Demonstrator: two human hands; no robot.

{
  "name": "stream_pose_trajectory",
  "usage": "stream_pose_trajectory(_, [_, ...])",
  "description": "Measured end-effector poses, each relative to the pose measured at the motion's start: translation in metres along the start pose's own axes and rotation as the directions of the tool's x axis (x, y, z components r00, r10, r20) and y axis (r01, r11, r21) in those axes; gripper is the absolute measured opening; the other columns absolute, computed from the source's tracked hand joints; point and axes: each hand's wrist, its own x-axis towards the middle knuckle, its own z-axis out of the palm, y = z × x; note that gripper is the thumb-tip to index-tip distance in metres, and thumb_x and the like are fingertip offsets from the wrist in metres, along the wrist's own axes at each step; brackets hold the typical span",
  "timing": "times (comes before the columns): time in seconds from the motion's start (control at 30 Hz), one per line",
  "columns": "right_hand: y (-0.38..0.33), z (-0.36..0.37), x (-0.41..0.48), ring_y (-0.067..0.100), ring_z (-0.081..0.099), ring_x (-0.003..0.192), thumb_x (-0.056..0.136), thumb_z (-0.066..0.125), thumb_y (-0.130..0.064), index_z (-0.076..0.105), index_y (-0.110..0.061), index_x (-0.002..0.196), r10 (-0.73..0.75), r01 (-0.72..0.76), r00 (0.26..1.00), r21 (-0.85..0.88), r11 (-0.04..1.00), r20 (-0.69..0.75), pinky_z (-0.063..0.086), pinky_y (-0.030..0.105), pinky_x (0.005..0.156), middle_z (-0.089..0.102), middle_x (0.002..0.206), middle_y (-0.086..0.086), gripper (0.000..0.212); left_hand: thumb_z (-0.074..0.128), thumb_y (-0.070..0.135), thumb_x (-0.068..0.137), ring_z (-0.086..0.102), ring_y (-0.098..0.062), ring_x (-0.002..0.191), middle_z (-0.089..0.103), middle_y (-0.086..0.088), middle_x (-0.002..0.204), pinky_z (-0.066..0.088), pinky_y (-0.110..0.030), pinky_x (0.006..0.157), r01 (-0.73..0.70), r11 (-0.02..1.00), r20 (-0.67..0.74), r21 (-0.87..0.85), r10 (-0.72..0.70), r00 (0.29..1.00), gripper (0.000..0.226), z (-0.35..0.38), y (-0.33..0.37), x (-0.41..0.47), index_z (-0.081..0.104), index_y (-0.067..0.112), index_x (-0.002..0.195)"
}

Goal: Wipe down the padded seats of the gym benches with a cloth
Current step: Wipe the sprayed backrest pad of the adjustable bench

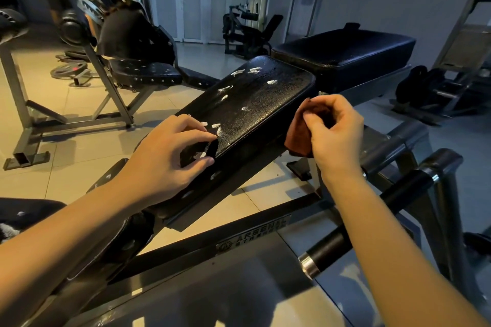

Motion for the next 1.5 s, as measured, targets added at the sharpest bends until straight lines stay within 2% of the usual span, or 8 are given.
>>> stream_pose_trajectory(0.17, [0.014, 0.011, -0.005, 0.003, 0.058, 0.105, 0.093, 0.071, -0.014, 0.068, -0.018, 0.113, -0.14, 0.134, 0.989, -0.107, 0.985, -0.049, 0.047, 0.01, 0.088, 0.06, 0.113, -0.004, 0.02, 0.059, 0.056, 0.087, 0.053, -0.014, 0.118, 0.058, 0.008, 0.124, 0.052, -0.041, 0.094, 0.005, 1.0, -0.001, -0.009, -0.005, 1.0, 0.047, 0.001, -0.002, -0.003, 0.069, 0.029, 0.125])
stream_pose_trajectory(0.33, [0.027, 0.016, -0.011, -0.005, 0.052, 0.096, 0.094, 0.072, -0.025, 0.065, -0.013, 0.114, -0.043, 0.015, 0.988, -0.18, 0.984, -0.15, 0.042, 0.0, 0.078, 0.052, 0.113, -0.002, 0.024, 0.057, 0.058, 0.088, 0.053, -0.013, 0.117, 0.058, 0.009, 0.122, 0.052, -0.042, 0.093, -0.001, 1.0, 0.001, -0.018, 0.001, 1.0, 0.048, 0.0, -0.006, -0.004, 0.068, 0.03, 0.125])
stream_pose_trajectory(0.5, [0.022, 0.022, -0.019, 0.009, 0.059, 0.102, 0.097, 0.066, -0.015, 0.067, -0.011, 0.114, -0.03, 0.02, 0.995, -0.106, 0.994, -0.093, 0.047, 0.008, 0.083, 0.057, 0.112, 0.001, 0.018, 0.061, 0.054, 0.086, 0.052, -0.011, 0.117, 0.058, 0.01, 0.122, 0.05, -0.039, 0.095, 0.001, 1.0, 0.005, -0.02, -0.001, 1.0, 0.046, 0.001, -0.005, -0.002, 0.068, 0.03, 0.125])
stream_pose_trajectory(0.67, [-0.006, 0.044, -0.054, -0.003, 0.055, 0.099, 0.094, 0.067, -0.005, 0.067, -0.01, 0.111, -0.15, 0.15, 0.989, -0.084, 0.985, 0.006, 0.046, 0.007, 0.08, 0.057, 0.109, -0.001, 0.017, 0.061, 0.055, 0.086, 0.05, -0.008, 0.115, 0.057, 0.012, 0.121, 0.047, -0.033, 0.093, 0.005, 1.0, 0.003, -0.018, -0.005, 1.0, 0.046, 0.0, -0.006, -0.001, 0.068, 0.031, 0.125])
stream_pose_trajectory(0.87, [-0.006, 0.074, -0.108, 0.003, 0.055, 0.095, 0.094, 0.068, -0.014, 0.068, -0.016, 0.11, -0.155, 0.226, 0.912, -0.15, 0.963, 0.38, 0.053, 0.02, 0.081, 0.054, 0.109, -0.006, 0.017, 0.061, 0.055, 0.087, 0.048, -0.005, 0.116, 0.055, 0.014, 0.122, 0.043, -0.029, 0.093, 0.011, 0.999, 0.018, -0.031, -0.011, 1.0, 0.045, 0.001, -0.006, 0.001, 0.067, 0.032, 0.125])
stream_pose_trajectory(1.07, [-0.009, 0.027, -0.039, -0.004, 0.052, 0.094, 0.095, 0.068, -0.016, 0.06, -0.022, 0.103, 0.026, -0.035, 0.998, -0.181, 0.983, -0.056, 0.038, -0.002, 0.08, 0.058, 0.111, 0.002, 0.013, 0.07, 0.044, 0.087, 0.049, -0.009, 0.116, 0.058, 0.009, 0.123, 0.043, -0.029, 0.094, 0.031, 0.999, 0.021, -0.016, -0.03, 0.999, 0.041, -0.005, -0.002, 0.0, 0.068, 0.03, 0.126])
stream_pose_trajectory(1.33, [-0.007, 0.103, -0.147, 0.003, 0.054, 0.085, 0.096, 0.066, -0.024, 0.063, -0.019, 0.104, -0.066, 0.145, 0.93, -0.196, 0.97, 0.362, 0.048, 0.016, 0.07, 0.05, 0.105, -0.009, 0.01, 0.066, 0.048, 0.085, 0.047, -0.004, 0.107, 0.049, 0.018, 0.111, 0.044, -0.029, 0.09, 0.033, 0.999, 0.089, 0.027, -0.035, 0.995, 0.042, -0.016, -0.011, -0.014, 0.068, 0.031, 0.123])
stream_pose_trajectory(1.5, [-0.003, 0.085, -0.115, 0.001, 0.056, 0.084, 0.096, 0.067, -0.032, 0.064, -0.022, 0.1, -0.047, 0.079, 0.991, -0.255, 0.964, 0.129, 0.048, 0.015, 0.068, 0.058, 0.1, -0.01, 0.012, 0.066, 0.05, 0.085, 0.047, -0.005, 0.105, 0.049, 0.017, 0.11, 0.043, -0.029, 0.088, 0.057, 0.998, 0.103, 0.029, -0.059, 0.993, 0.042, -0.023, -0.009, -0.022, 0.068, 0.032, 0.122])
